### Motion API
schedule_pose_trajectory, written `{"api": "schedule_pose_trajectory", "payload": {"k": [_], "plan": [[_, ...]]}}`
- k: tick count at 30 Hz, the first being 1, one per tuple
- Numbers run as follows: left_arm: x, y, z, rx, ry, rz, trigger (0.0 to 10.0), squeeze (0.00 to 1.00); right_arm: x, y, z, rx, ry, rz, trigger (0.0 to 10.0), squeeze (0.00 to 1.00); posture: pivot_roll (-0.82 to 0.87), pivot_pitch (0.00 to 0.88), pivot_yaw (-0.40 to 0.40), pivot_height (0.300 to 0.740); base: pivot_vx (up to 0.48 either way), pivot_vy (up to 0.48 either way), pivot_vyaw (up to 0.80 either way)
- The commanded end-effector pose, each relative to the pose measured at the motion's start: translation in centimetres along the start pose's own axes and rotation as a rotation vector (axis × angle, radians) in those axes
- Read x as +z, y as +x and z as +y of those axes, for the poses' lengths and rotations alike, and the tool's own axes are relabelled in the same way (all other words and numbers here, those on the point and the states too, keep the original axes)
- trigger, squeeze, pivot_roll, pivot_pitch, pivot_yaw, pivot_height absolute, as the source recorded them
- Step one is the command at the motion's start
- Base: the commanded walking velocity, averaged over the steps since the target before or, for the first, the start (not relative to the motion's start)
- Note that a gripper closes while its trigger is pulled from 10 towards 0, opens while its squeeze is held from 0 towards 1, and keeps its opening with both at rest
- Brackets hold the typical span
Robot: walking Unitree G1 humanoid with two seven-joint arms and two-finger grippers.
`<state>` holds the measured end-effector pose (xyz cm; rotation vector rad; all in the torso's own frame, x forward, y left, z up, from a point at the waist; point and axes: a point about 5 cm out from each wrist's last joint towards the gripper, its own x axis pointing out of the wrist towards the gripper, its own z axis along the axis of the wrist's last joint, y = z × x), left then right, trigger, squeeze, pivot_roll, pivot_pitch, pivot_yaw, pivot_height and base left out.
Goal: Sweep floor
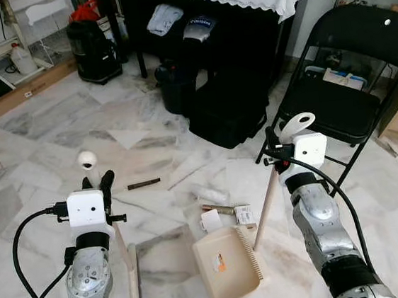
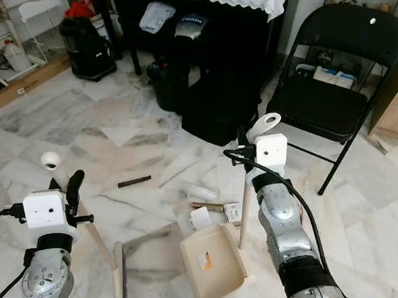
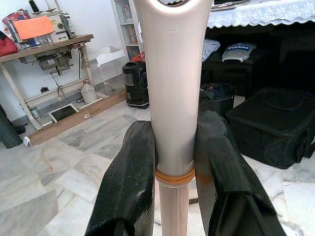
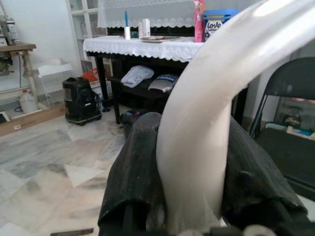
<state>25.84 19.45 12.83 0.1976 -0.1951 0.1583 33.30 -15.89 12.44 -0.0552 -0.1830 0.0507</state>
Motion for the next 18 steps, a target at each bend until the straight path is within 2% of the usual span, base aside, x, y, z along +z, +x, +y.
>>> {"api": "schedule_pose_trajectory", "payload": {"k": [1,6,13,18], "plan": [[0.65,-0.12,0.27,0.004,0.014,-0.039,10.0,0.00,0.94,0.30,-0.20,-0.009,0.003,-0.048,10.0,0.00,0.01,0.100,-0.031,0.740,0.281,0.000,0.00],[0.67,-0.13,0.25,0.004,0.013,-0.039,10.0,0.00,0.95,0.30,-0.24,-0.011,0.002,-0.047,10.0,0.00,0.01,0.101,-0.031,0.740,0.293,0.000,0.00],[0.64,-0.05,0.19,0.002,0.008,-0.040,10.0,0.00,1.01,0.39,-0.17,-0.007,0.005,-0.052,10.0,0.00,0.01,0.095,-0.030,0.740,0.302,0.000,-0.64],[0.58,-0.07,0.19,0.000,0.009,-0.040,10.0,0.00,1.02,0.37,-0.13,-0.005,0.002,-0.055,10.0,0.00,0.01,0.088,-0.029,0.740,0.300,0.000,0.00]]}}
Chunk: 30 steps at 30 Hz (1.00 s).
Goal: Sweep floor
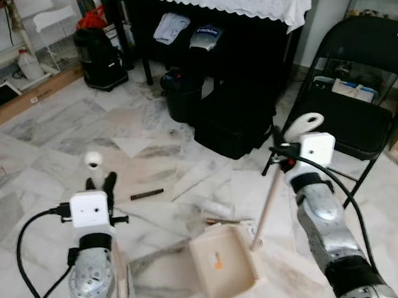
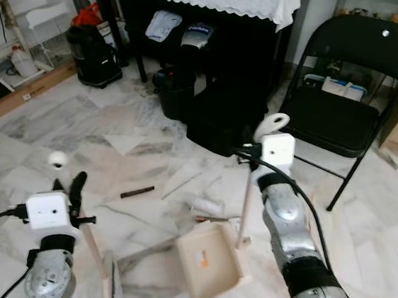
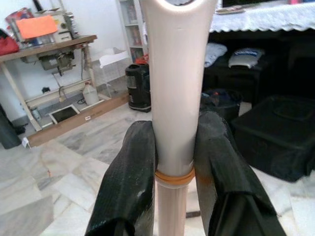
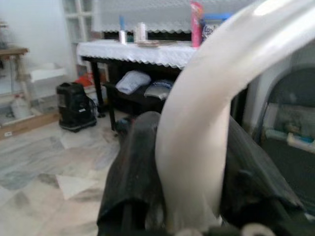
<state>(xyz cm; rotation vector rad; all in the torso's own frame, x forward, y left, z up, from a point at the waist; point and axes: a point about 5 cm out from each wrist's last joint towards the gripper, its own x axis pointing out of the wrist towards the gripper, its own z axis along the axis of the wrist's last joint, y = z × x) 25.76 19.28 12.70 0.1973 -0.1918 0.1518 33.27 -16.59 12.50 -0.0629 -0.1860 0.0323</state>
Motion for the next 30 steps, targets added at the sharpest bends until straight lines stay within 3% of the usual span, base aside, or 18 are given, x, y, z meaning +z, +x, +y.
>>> {"api": "schedule_pose_trajectory", "payload": {"k": [1,18,30], "plan": [[0.66,0.04,0.37,0.006,0.010,-0.043,10.0,0.00,1.02,0.42,0.60,0.014,0.012,-0.054,10.0,0.00,0.01,0.086,-0.029,0.740,0.300,0.000,0.00],[0.80,0.17,0.06,-0.021,0.009,-0.051,10.0,0.00,1.01,0.28,0.52,0.006,0.015,-0.060,10.0,0.00,0.00,0.059,-0.016,0.740,0.300,0.000,0.00],[0.88,0.43,-0.05,-0.028,0.009,-0.052,10.0,0.00,0.95,0.15,0.45,-0.001,0.011,-0.056,10.0,0.00,0.00,0.086,-0.012,0.740,0.299,0.000,0.00]]}}
